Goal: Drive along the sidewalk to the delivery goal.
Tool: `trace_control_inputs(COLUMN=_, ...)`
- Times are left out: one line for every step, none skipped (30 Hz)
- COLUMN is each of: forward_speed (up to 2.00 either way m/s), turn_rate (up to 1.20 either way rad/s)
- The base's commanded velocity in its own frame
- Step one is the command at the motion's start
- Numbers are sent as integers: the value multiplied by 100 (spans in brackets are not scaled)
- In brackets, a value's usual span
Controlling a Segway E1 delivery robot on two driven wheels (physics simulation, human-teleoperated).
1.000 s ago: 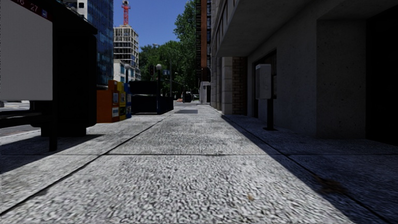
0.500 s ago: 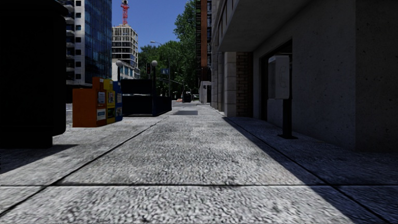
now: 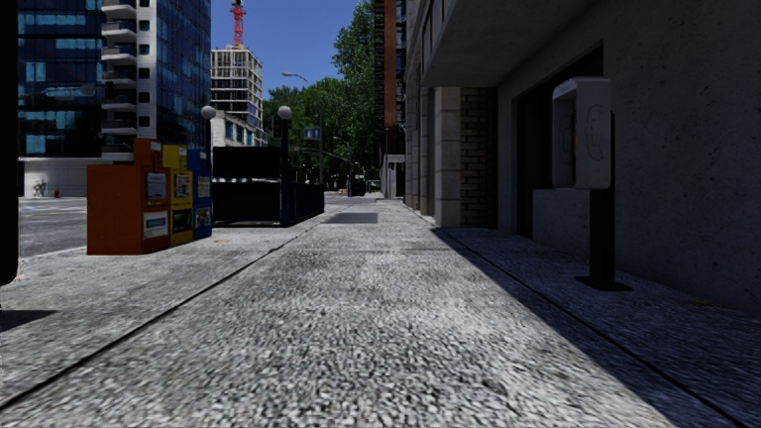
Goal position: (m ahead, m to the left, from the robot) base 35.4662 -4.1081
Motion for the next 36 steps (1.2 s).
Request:
trace_control_inputs(forward_speed=200, turn_rate=0)
trace_control_inputs(forward_speed=200, turn_rate=0)
trace_control_inputs(forward_speed=200, turn_rate=0)
trace_control_inputs(forward_speed=200, turn_rate=0)
trace_control_inputs(forward_speed=200, turn_rate=0)
trace_control_inputs(forward_speed=200, turn_rate=0)
trace_control_inputs(forward_speed=200, turn_rate=0)
trace_control_inputs(forward_speed=200, turn_rate=0)
trace_control_inputs(forward_speed=200, turn_rate=0)
trace_control_inputs(forward_speed=200, turn_rate=0)
trace_control_inputs(forward_speed=200, turn_rate=0)
trace_control_inputs(forward_speed=200, turn_rate=0)
trace_control_inputs(forward_speed=200, turn_rate=0)
trace_control_inputs(forward_speed=200, turn_rate=0)
trace_control_inputs(forward_speed=200, turn_rate=0)
trace_control_inputs(forward_speed=200, turn_rate=0)
trace_control_inputs(forward_speed=200, turn_rate=0)
trace_control_inputs(forward_speed=200, turn_rate=0)
trace_control_inputs(forward_speed=200, turn_rate=0)
trace_control_inputs(forward_speed=200, turn_rate=0)
trace_control_inputs(forward_speed=200, turn_rate=0)
trace_control_inputs(forward_speed=200, turn_rate=0)
trace_control_inputs(forward_speed=200, turn_rate=0)
trace_control_inputs(forward_speed=200, turn_rate=0)
trace_control_inputs(forward_speed=200, turn_rate=0)
trace_control_inputs(forward_speed=200, turn_rate=0)
trace_control_inputs(forward_speed=200, turn_rate=0)
trace_control_inputs(forward_speed=200, turn_rate=0)
trace_control_inputs(forward_speed=200, turn_rate=0)
trace_control_inputs(forward_speed=200, turn_rate=0)
trace_control_inputs(forward_speed=200, turn_rate=0)
trace_control_inputs(forward_speed=200, turn_rate=0)
trace_control_inputs(forward_speed=200, turn_rate=0)
trace_control_inputs(forward_speed=200, turn_rate=0)
trace_control_inputs(forward_speed=200, turn_rate=0)
trace_control_inputs(forward_speed=200, turn_rate=0)
